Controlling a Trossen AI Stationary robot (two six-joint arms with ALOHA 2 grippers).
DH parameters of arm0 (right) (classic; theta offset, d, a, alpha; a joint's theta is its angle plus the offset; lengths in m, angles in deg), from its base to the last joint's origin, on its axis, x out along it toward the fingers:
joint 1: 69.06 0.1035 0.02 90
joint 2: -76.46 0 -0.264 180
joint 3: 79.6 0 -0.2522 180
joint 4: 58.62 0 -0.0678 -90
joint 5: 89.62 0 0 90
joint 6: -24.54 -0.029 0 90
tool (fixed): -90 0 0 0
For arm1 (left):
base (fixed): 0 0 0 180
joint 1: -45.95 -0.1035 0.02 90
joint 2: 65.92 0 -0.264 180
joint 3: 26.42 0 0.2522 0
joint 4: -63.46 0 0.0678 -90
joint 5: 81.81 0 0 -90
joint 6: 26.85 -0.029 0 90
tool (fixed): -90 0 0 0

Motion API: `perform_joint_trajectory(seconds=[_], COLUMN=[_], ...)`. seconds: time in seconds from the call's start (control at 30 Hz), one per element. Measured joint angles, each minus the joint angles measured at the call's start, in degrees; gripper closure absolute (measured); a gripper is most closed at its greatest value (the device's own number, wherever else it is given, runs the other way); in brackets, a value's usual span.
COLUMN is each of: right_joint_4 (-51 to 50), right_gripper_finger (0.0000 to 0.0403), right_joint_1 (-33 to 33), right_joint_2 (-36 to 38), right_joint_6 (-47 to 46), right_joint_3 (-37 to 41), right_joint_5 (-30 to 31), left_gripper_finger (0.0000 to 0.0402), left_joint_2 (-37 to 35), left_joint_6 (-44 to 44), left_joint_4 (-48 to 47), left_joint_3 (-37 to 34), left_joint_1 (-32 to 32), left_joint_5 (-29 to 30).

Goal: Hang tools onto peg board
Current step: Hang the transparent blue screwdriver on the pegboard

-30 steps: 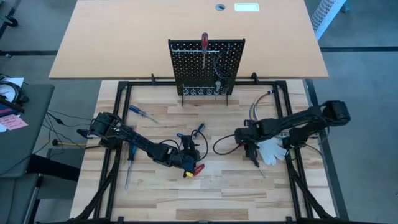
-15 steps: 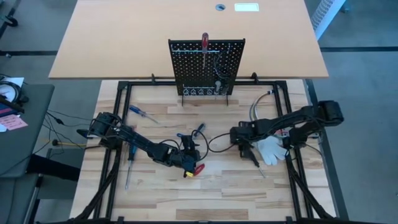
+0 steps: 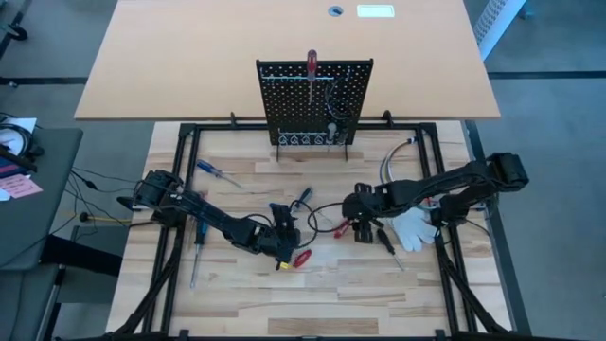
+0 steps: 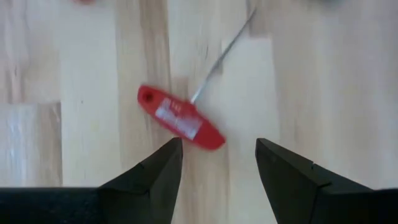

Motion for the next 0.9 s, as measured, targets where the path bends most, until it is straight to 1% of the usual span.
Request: perform_joint_trajectory(seconds=[0.13,0.27,0.37,0.43,0.53,0.6,0.67,0.7,0.77,0.9], right_joint_4=[9.9,25.3,33.3,38.6,41.0,43.2,43.5,44.9,44.7,43.9], right_gripper_finger=[0.0196,0.0201,0.0204,0.0205,0.0205,0.0205,0.0205,0.0205,0.0205,0.0205], right_joint_1=[2.7,4.7,5.5,5.7,5.8,5.6,5.3,5.1,4.9,4.0], right_joint_2=[1.2,0.5,0.2,-0.6,-1.1,-1.8,-2.0,-2.5,-2.7,-2.6], right_joint_6=[1.4,3.9,4.7,4.7,4.7,4.9,5.1,5.2,5.2,4.7], right_joint_3=[1.8,5.5,7.9,9.2,10.3,10.0,10.2,10.2,10.2,10.1], right_joint_5=[3.9,4.4,4.5,4.5,4.5,4.5,4.6,4.6,4.7,4.8], left_gripper_finger=[0.0134,0.0145,0.0153,0.0156,0.0157,0.0157,0.0157,0.0157,0.0158,0.0158], left_joint_2=[-3.5,-8.8,-13.9,-17.5,-21.2,-21.7,-21.3,-20.7,-19.2,-14.6], left_joint_6=[5.5,9.6,12.3,13.1,13.2,14.3,14.9,14.9,14.9,13.4], left_joint_4=[-6.3,-6.6,-4.4,0.2,12.1,19.8,24.0,25.4,26.5,26.8], left_joint_3=[-1.5,-6.2,-10.9,-14.7,-20.4,-23.2,-24.0,-24.0,-23.2,-19.0], left_joint_1=[0.7,0.8,0.6,-0.5,-3.7,-6.4,-8.8,-9.8,-11.6,-14.6], left_joint_5=[8.2,9.0,8.4,5.4,-3.4,-9.9,-14.4,-15.2,-15.5,-15.5])
